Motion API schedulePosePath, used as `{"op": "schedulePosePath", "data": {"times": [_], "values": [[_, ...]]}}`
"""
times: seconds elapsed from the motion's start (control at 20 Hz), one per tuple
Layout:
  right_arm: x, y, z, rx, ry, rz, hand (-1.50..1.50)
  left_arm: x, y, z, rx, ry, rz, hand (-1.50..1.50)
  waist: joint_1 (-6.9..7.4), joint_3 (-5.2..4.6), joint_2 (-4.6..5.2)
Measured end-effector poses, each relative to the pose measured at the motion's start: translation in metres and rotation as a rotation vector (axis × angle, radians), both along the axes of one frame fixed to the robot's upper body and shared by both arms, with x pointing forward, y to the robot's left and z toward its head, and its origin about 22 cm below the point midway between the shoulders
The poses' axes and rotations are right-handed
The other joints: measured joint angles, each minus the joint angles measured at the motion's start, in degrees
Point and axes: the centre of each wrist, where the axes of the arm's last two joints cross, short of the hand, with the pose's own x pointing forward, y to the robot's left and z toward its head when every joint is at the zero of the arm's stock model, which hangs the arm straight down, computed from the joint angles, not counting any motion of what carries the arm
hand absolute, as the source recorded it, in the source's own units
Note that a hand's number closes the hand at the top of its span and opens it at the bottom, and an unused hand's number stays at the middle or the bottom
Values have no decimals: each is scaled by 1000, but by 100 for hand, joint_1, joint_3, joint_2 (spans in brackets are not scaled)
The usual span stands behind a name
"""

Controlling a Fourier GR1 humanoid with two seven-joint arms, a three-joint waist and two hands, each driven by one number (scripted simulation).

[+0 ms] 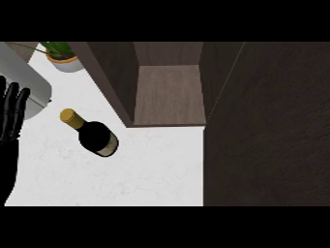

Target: Pick up the wine, place it into the cabinet and close the cabinet

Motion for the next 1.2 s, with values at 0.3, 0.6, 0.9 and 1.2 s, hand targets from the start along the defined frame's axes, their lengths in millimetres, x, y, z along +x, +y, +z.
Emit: {"op": "schedulePosePath", "data": {"times": [0.3, 0.6, 0.9, 1.2], "values": [[-24, 1, -5, -16, -4, -10, -150, 55, -34, 7, -30, 54, 9, -150, -29, -27, 9], [-45, 17, 1, -25, 83, 284, -150, 78, -70, 12, -198, 237, -5, -150, -76, -39, 3], [-73, 20, 22, -31, 124, 354, -150, 80, -97, 29, -273, 338, 70, -150, 9, -83, -14], [-78, 24, 24, -37, 158, 371, -150, 79, -113, 41, -294, 385, 135, -150, -1, -111, -1]]}}
